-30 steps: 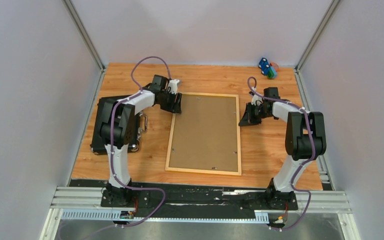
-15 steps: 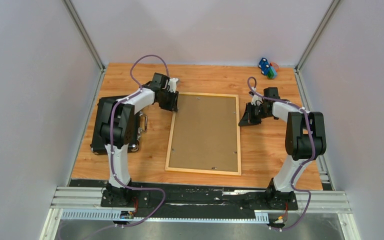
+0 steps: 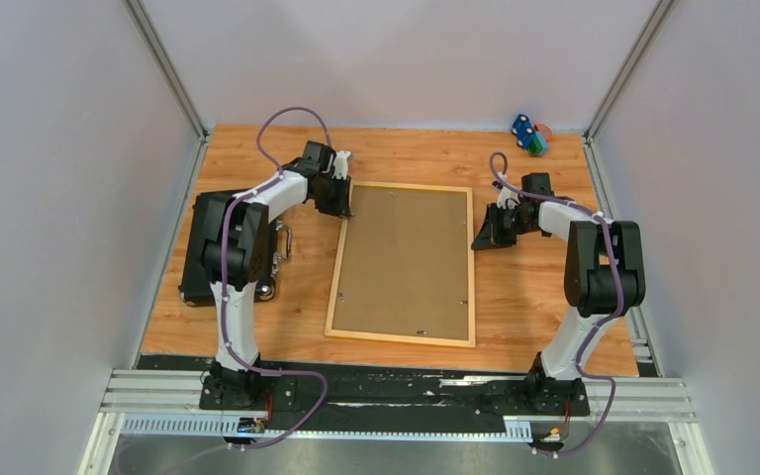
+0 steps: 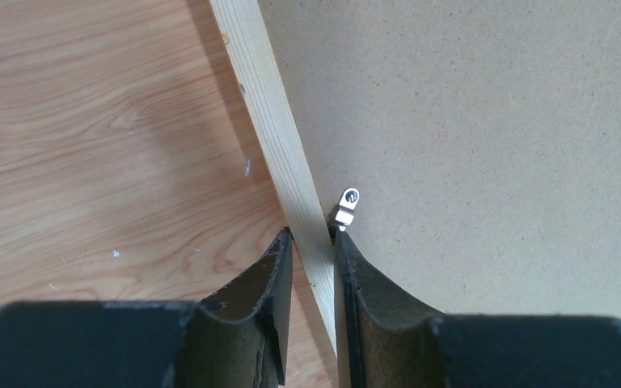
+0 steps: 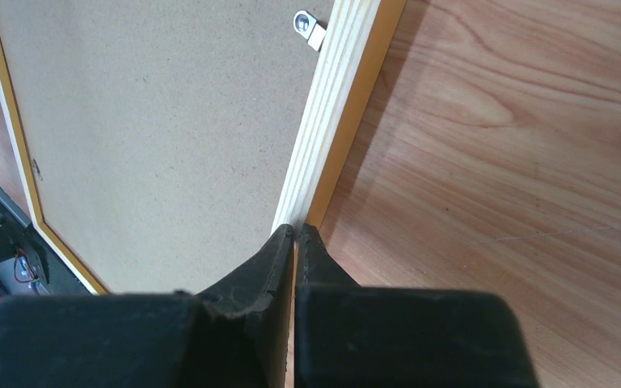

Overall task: Put the photo into the frame
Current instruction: Install the photo frame at the center of the board.

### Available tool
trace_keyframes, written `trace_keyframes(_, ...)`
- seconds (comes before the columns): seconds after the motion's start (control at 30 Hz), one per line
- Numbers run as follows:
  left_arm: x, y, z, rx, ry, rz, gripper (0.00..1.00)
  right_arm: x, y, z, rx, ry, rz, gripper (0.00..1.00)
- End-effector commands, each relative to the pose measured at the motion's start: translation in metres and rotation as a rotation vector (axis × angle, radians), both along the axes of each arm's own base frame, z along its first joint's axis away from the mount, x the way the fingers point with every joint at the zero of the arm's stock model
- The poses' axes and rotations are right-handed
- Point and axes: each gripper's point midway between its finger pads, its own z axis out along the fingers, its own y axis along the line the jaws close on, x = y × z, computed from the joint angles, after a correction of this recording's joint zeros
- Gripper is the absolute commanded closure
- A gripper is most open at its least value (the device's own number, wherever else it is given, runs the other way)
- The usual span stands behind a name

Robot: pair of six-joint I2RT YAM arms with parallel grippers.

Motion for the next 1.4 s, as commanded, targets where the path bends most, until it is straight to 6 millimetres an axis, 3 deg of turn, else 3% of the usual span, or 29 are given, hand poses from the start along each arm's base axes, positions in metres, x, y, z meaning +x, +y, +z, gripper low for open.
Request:
trace_keyframes(0.0, 0.007, 0.004, -0.023, 0.045, -0.003, 0.029, 0.82, 0.0, 0.008, -0.002, 0.023, 0.003, 0.032, 0.96)
trace_keyframes(0.23, 0.013, 0.007, -0.033, 0.088, -0.058, 0.103, 0.94, 0.001, 0.008, -0.003, 0.02, 0.003, 0.031, 0.96)
trace_keyframes(0.4, 0.015, 0.006, -0.037, 0.046, -0.05, 0.222, 0.96, 0.0, 0.008, -0.004, 0.019, 0.007, 0.031, 0.96)
trace_keyframes(0.5, 0.014, -0.001, -0.043, 0.003, 0.009, 0.274, 0.9, 0.0, 0.007, -0.004, 0.018, 0.007, 0.031, 0.96)
trace_keyframes(0.67, 0.009, 0.002, -0.057, -0.054, 0.108, 0.334, 0.68, 0.0, 0.007, -0.003, 0.015, 0.004, 0.028, 0.97)
trace_keyframes(0.87, 0.01, 0.019, -0.045, -0.108, 0.135, 0.382, 0.45, -0.001, 0.007, -0.006, 0.016, 0.015, 0.026, 0.96)
trace_keyframes(1.03, 0.015, 0.027, -0.031, -0.112, 0.103, 0.368, 0.43, 0.0, 0.007, -0.007, 0.014, 0.017, 0.023, 0.96)
trace_keyframes(1.37, 0.003, 0.036, -0.03, -0.053, 0.087, 0.298, 0.44, -0.001, 0.007, -0.005, 0.013, 0.01, 0.023, 0.96)
